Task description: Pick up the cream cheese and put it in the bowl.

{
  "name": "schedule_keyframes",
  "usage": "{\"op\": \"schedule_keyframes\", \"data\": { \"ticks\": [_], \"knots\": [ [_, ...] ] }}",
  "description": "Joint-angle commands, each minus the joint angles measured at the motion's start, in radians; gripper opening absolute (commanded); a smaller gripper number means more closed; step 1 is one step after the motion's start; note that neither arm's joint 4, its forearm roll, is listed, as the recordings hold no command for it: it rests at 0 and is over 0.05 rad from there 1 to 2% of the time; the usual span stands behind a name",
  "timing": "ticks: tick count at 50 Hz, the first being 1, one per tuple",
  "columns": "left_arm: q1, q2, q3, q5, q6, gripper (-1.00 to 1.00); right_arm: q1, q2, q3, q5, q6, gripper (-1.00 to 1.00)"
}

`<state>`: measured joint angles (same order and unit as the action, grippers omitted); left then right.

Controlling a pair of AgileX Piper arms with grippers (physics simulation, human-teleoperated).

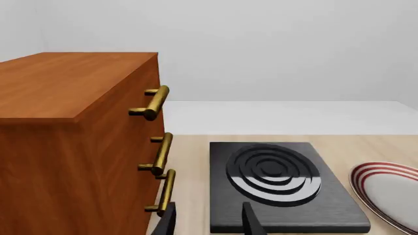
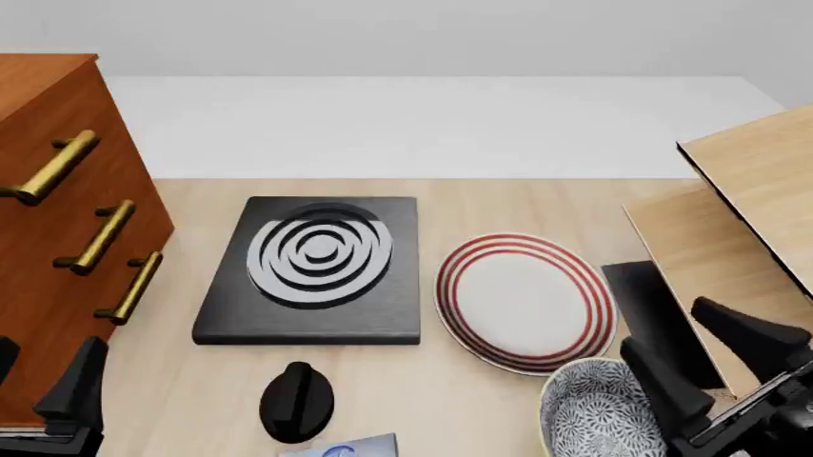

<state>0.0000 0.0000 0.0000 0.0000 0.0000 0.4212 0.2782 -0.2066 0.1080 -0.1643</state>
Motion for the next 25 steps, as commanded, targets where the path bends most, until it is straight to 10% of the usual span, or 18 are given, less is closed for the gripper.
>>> {"op": "schedule_keyframes", "data": {
  "ticks": [1,25],
  "knots": [
    [0.000,0.000,0.000,0.000,0.000,1.00,0.196,0.240,-0.087,-0.041,-0.071,1.00],
    [0.000,0.000,0.000,0.000,0.000,1.00,0.500,0.694,-0.274,-0.105,-0.101,1.00]
  ]
}}
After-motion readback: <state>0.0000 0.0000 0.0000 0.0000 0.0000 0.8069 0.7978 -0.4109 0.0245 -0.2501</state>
